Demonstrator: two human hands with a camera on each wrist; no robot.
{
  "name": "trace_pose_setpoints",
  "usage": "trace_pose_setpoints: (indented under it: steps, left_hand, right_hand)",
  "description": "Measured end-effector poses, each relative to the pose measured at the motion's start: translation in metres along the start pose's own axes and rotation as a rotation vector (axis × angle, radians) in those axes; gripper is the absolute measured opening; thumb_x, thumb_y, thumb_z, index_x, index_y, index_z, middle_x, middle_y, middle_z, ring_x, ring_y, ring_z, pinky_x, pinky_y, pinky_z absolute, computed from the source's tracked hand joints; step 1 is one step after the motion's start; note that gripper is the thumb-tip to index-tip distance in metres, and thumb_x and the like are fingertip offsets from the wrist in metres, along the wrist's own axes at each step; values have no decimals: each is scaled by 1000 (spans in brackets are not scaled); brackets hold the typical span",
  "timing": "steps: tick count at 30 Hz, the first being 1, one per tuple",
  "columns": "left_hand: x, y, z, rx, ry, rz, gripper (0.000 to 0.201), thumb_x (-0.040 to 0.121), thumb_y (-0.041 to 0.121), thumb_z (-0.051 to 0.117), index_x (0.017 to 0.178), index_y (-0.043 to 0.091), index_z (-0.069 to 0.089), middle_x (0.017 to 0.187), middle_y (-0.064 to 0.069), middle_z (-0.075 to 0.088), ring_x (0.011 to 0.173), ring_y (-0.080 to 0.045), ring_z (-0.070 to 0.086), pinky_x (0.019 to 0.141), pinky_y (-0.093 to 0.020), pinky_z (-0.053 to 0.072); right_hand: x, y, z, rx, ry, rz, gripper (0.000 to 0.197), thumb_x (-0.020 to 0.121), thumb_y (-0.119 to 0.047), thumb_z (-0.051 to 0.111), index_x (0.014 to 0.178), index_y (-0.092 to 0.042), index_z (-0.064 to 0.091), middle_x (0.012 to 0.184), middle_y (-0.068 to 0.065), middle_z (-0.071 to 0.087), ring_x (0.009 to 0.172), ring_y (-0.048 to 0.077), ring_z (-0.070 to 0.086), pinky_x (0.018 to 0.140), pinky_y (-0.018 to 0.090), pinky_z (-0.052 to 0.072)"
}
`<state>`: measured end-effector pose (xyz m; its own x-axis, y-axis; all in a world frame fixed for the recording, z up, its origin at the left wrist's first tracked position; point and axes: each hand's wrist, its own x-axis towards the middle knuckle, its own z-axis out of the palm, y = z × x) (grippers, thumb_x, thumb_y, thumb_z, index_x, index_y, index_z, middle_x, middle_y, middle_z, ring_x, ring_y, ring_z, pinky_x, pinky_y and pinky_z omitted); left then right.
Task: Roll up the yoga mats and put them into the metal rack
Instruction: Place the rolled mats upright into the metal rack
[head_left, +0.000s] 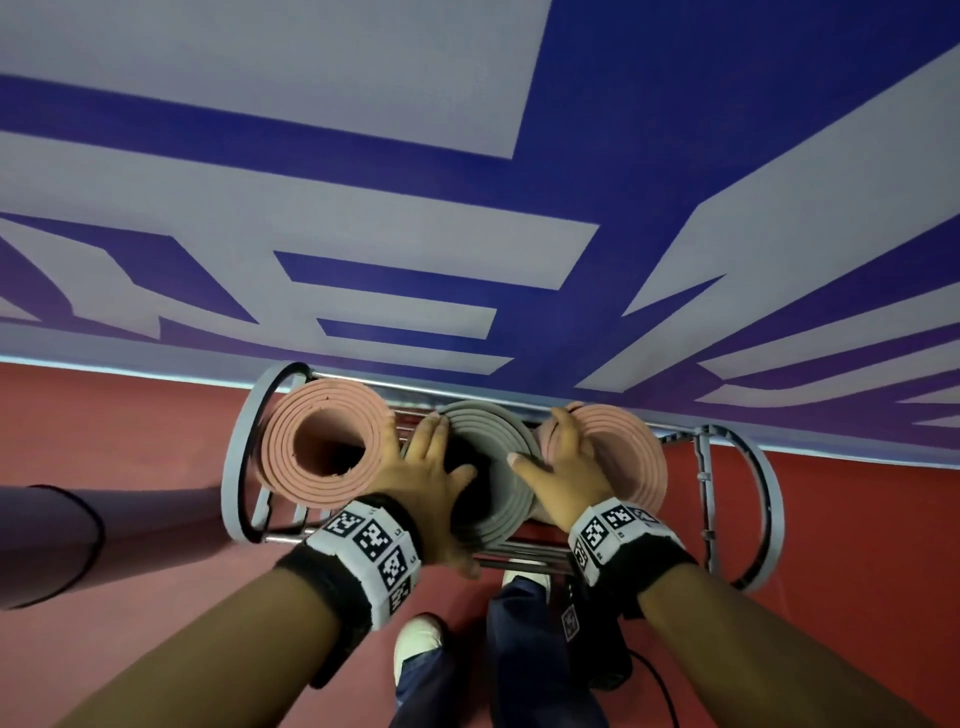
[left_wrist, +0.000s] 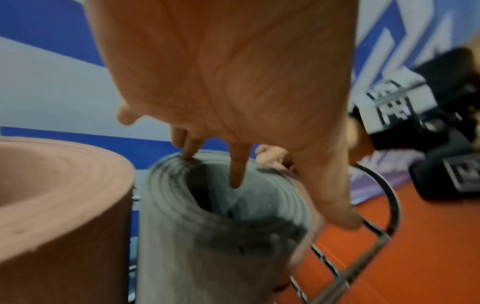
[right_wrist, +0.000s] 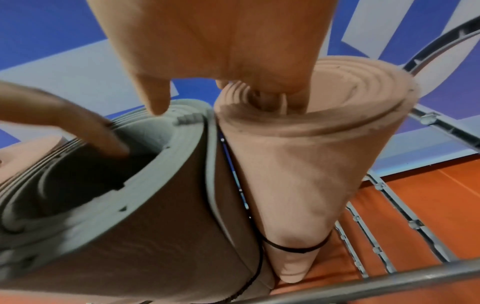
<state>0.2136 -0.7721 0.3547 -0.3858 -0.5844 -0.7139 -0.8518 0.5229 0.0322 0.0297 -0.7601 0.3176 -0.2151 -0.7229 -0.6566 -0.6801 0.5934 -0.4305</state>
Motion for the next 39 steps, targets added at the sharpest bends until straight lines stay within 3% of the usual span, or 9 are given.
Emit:
trace_pose_setpoints:
  steps: [2, 6, 9, 11, 19, 23, 28, 32, 39]
  left_hand:
    - [1, 12, 4, 77, 29, 14, 99, 73, 73, 61, 149, 23, 23, 158, -14, -6, 146, -37, -5, 107, -70, -12]
    - [10, 26, 15, 179, 11, 108, 73, 88, 51, 60, 146, 16, 32, 151, -13, 26, 139, -32, 23, 113, -64, -2]
    - [21, 28, 20, 201, -29, 112, 51, 96, 34, 47, 143, 16, 39, 133, -8, 57, 129, -32, 46, 111, -62, -15]
    - [24, 24, 20, 213, -15, 102, 44, 96, 27, 42, 139, 15, 44, 122, -6, 65, 123, -31, 54, 110, -62, -18]
    - [22, 17, 15, 191, 55, -17, 35, 94, 18, 41, 128, 17, 50, 118, -3, 67, 117, -28, 58, 117, -56, 7]
    - [27, 20, 17, 165, 53, -31, 30, 95, 19, 41, 123, 18, 52, 115, -2, 68, 110, -26, 61, 104, -40, 29]
    - [31, 27, 1, 152, 58, -36, 36, 100, 36, 35, 127, 17, 49, 120, -4, 66, 117, -26, 56, 108, -41, 25]
    - [30, 26, -11, 105, 27, -22, 50, 92, 52, 45, 131, 21, 48, 125, -2, 62, 121, -27, 52, 110, -43, 26]
    - [18, 12, -33, -38, 171, 13, 40, 96, 40, 45, 134, 26, 51, 126, 2, 62, 119, -22, 55, 105, -39, 36]
  right_hand:
    - [-3, 13, -8, 48, 45, -41, 77, 90, -33, 61, 150, -27, 13, 120, 13, 61, 95, 29, 64, 80, 34, 51]
    - [-4, 43, -15, -180, 11, -43, 76, 79, -45, 71, 137, -22, 27, 132, -2, 57, 114, 22, 59, 96, 32, 46]
    - [-2, 45, -13, -420, -138, -63, 73, 75, -53, 67, 131, -21, 32, 119, 0, 60, 117, 27, 57, 101, 35, 36]
    - [2, 45, -8, -505, -140, -96, 77, 82, -49, 63, 141, -17, 27, 126, 3, 59, 123, 29, 52, 110, 39, 28]
    - [-14, 38, 18, -656, -71, -189, 66, 100, -33, 46, 152, -12, 12, 123, 9, 64, 115, 28, 59, 112, 46, 24]
    - [-7, 37, 26, -578, -75, -181, 65, 98, -37, 50, 149, -12, 19, 123, 8, 64, 116, 27, 59, 107, 43, 25]
    - [7, 35, 8, -470, -94, -146, 64, 91, -41, 61, 139, -8, 33, 135, 9, 55, 126, 29, 50, 107, 41, 34]
    - [12, 36, 0, -395, -79, -125, 60, 85, -39, 67, 132, -10, 44, 129, 9, 57, 117, 29, 56, 99, 37, 46]
    - [3, 17, -21, -490, -74, -118, 33, 90, -33, 56, 116, -13, 58, 112, 5, 65, 98, 24, 61, 77, 27, 44]
